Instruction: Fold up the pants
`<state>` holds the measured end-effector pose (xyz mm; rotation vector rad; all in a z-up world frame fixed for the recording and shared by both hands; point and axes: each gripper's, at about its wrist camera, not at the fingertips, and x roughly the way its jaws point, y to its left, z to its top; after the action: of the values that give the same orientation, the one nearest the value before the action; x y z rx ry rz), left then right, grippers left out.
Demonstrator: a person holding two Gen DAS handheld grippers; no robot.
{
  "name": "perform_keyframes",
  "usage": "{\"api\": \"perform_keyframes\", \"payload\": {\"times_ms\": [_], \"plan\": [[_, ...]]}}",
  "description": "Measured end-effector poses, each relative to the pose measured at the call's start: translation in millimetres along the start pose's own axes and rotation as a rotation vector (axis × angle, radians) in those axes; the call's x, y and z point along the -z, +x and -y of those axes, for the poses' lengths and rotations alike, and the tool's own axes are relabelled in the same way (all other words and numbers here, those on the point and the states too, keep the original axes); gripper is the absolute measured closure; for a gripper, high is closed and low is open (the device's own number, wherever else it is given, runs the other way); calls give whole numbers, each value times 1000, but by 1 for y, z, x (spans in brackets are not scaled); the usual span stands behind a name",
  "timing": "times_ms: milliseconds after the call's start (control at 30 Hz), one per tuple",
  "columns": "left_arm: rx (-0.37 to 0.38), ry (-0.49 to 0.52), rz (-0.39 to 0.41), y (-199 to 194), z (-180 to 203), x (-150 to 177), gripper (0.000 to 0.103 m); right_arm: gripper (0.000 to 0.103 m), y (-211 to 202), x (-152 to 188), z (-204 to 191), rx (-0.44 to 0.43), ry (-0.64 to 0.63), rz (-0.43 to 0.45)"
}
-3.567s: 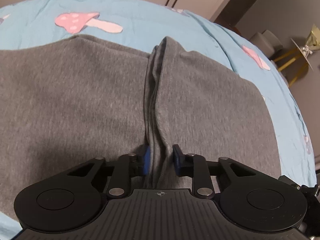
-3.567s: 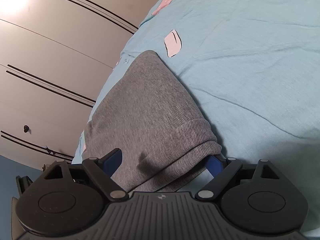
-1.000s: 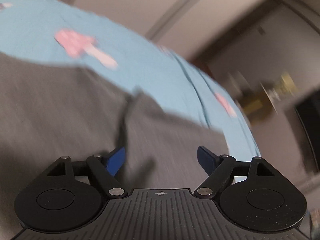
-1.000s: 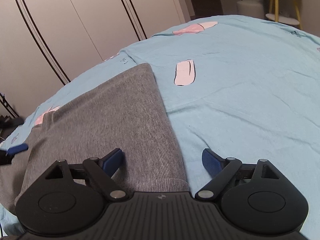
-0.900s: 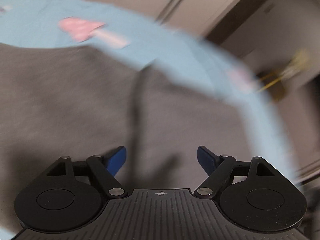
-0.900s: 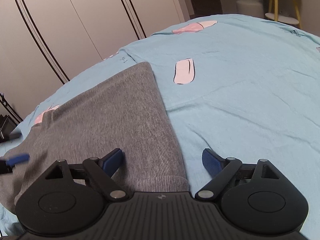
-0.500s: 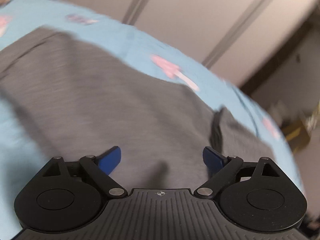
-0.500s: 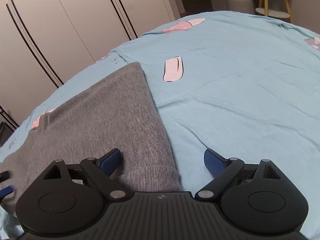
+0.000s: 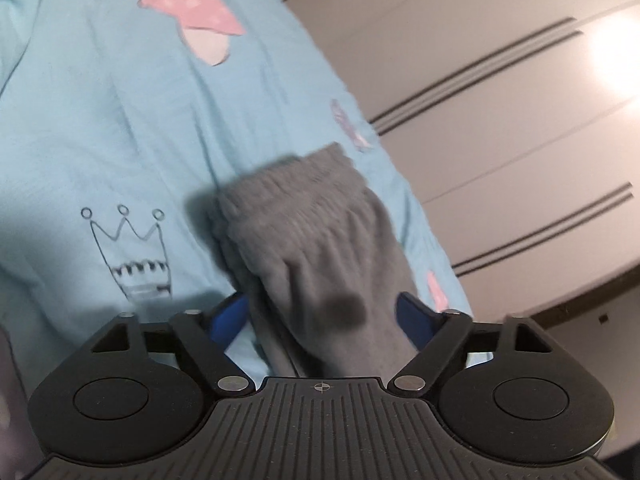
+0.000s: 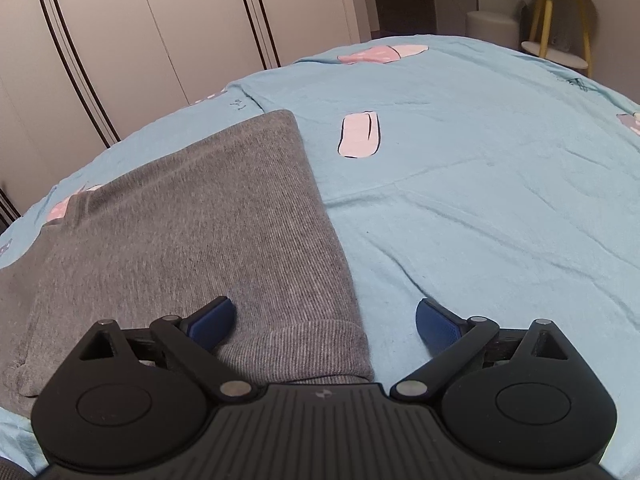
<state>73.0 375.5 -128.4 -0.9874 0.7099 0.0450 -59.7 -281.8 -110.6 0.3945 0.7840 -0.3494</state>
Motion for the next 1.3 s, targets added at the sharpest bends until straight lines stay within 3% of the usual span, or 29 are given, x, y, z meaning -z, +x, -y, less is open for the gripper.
{"api": "perform_keyframes", "payload": {"times_ms": [233,433,600,800,867,1067,1200,1300], "plan": [[-38,-54,-36,30,-17,-10,22,5,1,0,-1,9,-1,0],[-21,-72,-8,34,-23,-16,23,5,4,1,-2,16,-7,2],[-36,40,25,30,-14,-12,33,5,4,1,-2,17,-8,2],[-11,-37,27,38,-19,-15,21,5,4,1,-2,19,-11,4],[-45,-9,49,39,-10,-15,36,5,4,1,-2,19,-11,3],[-37,83,74,29,2,-13,55,5,4,1,-2,19,-11,3],[11,171,117,18,19,-11,56,5,5,1,-2,21,-14,4],[-1,151,105,29,15,-14,50,5,5,1,-2,22,-15,4]]}}
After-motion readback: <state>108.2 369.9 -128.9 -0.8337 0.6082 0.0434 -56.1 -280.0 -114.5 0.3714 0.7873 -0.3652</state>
